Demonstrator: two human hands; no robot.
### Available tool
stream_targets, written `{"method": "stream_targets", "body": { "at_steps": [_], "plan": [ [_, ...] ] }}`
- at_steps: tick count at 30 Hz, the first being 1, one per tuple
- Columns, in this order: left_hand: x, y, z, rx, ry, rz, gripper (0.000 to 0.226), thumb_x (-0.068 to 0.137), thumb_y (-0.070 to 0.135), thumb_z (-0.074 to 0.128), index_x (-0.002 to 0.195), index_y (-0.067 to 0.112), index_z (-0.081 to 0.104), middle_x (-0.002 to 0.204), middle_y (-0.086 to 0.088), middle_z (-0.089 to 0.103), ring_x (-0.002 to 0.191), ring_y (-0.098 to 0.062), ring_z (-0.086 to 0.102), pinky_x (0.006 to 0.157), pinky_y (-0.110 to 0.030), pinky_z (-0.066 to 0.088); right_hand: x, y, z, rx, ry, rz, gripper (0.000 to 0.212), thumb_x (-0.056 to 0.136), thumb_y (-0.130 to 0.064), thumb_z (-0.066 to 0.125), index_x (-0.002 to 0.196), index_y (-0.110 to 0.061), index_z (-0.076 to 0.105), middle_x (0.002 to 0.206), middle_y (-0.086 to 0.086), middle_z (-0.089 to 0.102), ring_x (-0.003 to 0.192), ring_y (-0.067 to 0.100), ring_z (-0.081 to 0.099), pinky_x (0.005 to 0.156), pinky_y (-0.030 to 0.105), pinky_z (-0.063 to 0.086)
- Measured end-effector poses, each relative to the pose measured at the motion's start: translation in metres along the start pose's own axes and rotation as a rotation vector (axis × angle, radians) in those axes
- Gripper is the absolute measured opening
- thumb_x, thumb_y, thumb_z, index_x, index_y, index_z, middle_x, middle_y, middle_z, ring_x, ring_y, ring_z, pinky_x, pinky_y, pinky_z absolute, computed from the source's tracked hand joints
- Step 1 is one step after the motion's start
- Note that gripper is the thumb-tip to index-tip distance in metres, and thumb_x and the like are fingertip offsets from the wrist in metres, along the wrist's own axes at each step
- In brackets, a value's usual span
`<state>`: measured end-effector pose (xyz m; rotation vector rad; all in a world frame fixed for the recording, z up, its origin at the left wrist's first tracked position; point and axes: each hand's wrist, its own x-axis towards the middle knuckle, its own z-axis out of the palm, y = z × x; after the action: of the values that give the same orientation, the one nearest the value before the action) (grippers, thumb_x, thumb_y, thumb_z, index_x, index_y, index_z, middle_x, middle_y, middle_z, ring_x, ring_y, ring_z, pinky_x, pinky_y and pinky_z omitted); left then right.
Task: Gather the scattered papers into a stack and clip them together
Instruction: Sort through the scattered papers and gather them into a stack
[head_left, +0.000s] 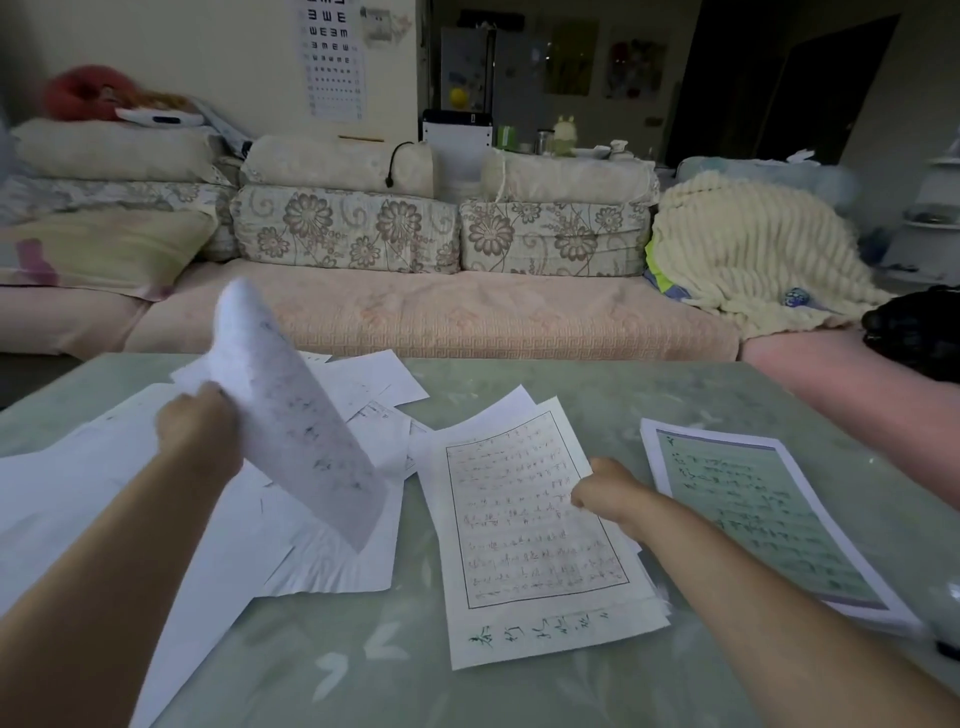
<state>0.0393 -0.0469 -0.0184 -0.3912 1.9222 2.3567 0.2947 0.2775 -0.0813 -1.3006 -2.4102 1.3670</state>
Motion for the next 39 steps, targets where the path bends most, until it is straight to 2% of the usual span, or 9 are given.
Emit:
{"method": "stream_targets", "body": {
  "at_steps": [7,10,15,18,24,30,34,36,39],
  "plan": [
    [-0.046,-0.056,0.029,0.546,-0.178,-0.009,0.037,0.099,0.011,0.046,0.129,-0.010,0.051,0.124,-0.026,0.058,0.098,-0.034,0.056,0.080,-0.032,0.043,-0.006,-0.008,0.007,0.058,-0.099,-0.020,0.033,0.082,0.003,0.053,0.112,-0.007,0.061,0.109,0.014,0.066,0.104,0.033,0.063,0.089,0.040,0.053],
    [-0.047,-0.065,0.026,0.670,-0.181,0.030,0.037,0.096,0.006,0.044,0.126,-0.013,0.052,0.091,-0.017,0.055,0.086,-0.028,0.048,0.075,-0.032,0.043,-0.008,-0.008,0.012,0.060,-0.146,-0.034,0.035,0.078,0.003,0.053,0.110,-0.008,0.063,0.108,0.015,0.068,0.102,0.033,0.065,0.082,0.037,0.054],
    [-0.053,-0.069,0.031,0.568,-0.261,-0.120,0.014,0.082,0.004,0.060,0.095,0.000,0.056,0.076,-0.014,0.050,0.059,-0.025,0.044,0.053,-0.026,0.036,-0.005,-0.006,0.009,0.074,-0.174,-0.037,0.037,0.073,0.000,0.054,0.107,-0.009,0.065,0.109,0.018,0.069,0.094,0.032,0.069,0.082,0.042,0.058],
    [-0.062,-0.060,0.038,0.382,-0.401,-0.148,0.019,0.089,0.000,0.062,0.107,-0.002,0.060,0.099,-0.020,0.064,0.075,-0.033,0.061,0.067,-0.036,0.053,-0.004,-0.006,0.007,0.097,-0.177,-0.025,0.035,0.081,0.005,0.052,0.111,-0.008,0.064,0.108,0.016,0.070,0.099,0.033,0.069,0.082,0.043,0.059],
    [-0.077,-0.047,0.045,0.240,-0.677,-0.423,0.024,0.096,0.011,0.055,0.112,-0.005,0.064,0.094,-0.017,0.072,0.070,-0.027,0.071,0.054,-0.036,0.059,0.002,-0.004,0.004,0.150,-0.242,-0.001,0.038,0.075,0.007,0.048,0.106,-0.004,0.067,0.108,0.018,0.070,0.099,0.037,0.068,0.084,0.046,0.057],
    [-0.091,-0.103,0.049,0.741,-0.376,0.157,0.017,0.086,0.007,0.058,0.103,0.008,0.058,0.090,-0.005,0.062,0.084,-0.028,0.058,0.074,-0.035,0.049,-0.006,-0.008,-0.002,0.370,-0.234,0.125,0.028,0.085,-0.005,0.036,0.061,-0.013,0.045,0.053,0.007,0.043,0.044,0.020,0.040,0.051,0.023,0.035],
    [-0.097,-0.116,0.062,0.749,-0.444,0.170,0.034,0.090,0.016,0.059,0.122,0.012,0.048,0.105,-0.005,0.058,0.094,-0.027,0.057,0.076,-0.036,0.050,-0.005,-0.009,-0.001,0.386,-0.408,0.085,0.044,0.091,-0.048,0.054,0.107,-0.011,0.070,0.107,0.009,0.073,0.093,0.027,0.070,0.078,0.031,0.054],
    [-0.101,-0.119,0.068,0.768,-0.490,0.192,0.041,0.090,0.019,0.061,0.128,0.013,0.046,0.115,-0.008,0.060,0.100,-0.029,0.060,0.084,-0.041,0.054,0.000,-0.004,0.004,0.214,-0.330,0.064,0.055,0.078,-0.040,0.076,0.122,-0.009,0.064,0.124,0.010,0.068,0.114,0.027,0.065,0.100,0.043,0.050],
    [-0.101,-0.119,0.074,0.792,-0.493,0.254,0.056,0.088,0.021,0.068,0.137,0.013,0.042,0.126,-0.009,0.058,0.108,-0.030,0.059,0.090,-0.044,0.053,0.006,0.000,0.010,0.112,-0.209,-0.016,0.051,0.078,-0.015,0.079,0.124,-0.006,0.059,0.121,0.012,0.067,0.109,0.029,0.065,0.098,0.047,0.052]
  ]
}}
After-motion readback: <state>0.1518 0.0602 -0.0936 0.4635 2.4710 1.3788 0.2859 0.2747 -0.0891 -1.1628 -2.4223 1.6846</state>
